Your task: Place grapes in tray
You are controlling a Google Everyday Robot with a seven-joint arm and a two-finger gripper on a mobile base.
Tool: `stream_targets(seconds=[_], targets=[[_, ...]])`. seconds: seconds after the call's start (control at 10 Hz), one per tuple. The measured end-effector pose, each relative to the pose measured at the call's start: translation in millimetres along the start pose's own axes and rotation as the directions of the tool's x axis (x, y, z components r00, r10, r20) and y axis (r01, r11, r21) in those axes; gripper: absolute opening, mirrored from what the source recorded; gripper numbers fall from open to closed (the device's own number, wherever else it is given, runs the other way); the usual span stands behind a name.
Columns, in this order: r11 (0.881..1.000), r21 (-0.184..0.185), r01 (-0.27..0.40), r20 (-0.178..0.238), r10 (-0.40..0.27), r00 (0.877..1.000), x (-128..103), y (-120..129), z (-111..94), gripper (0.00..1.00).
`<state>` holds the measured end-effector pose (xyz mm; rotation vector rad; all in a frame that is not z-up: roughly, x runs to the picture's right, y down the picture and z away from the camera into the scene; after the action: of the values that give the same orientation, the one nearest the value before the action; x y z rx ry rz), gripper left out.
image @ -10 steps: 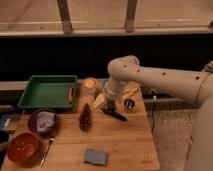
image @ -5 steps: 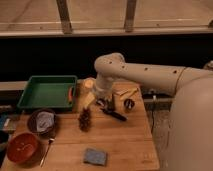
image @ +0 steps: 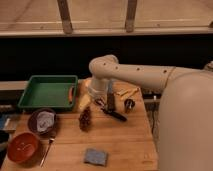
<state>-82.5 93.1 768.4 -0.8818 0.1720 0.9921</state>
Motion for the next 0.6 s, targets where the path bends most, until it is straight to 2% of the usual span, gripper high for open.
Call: stream_targets(seconds=[0.2, 0.4, 0.5, 0.6], targets=[[0.998, -0.030, 0.062, -0.035, -0.063, 0.997, -26.1, 30.0, 28.5, 0.80], [0.994, -0.054, 0.099, -0.082, -0.103, 0.991, -37.0, 47.9, 60.9, 0.80], [0.993, -0.055, 0.106, -0.103, -0.112, 0.988, -37.6, 50.9, 72.0, 0.80], [0.995, -0.039, 0.089, -0.137, -0.094, 0.986, -34.9, 49.9, 84.5, 0.80]])
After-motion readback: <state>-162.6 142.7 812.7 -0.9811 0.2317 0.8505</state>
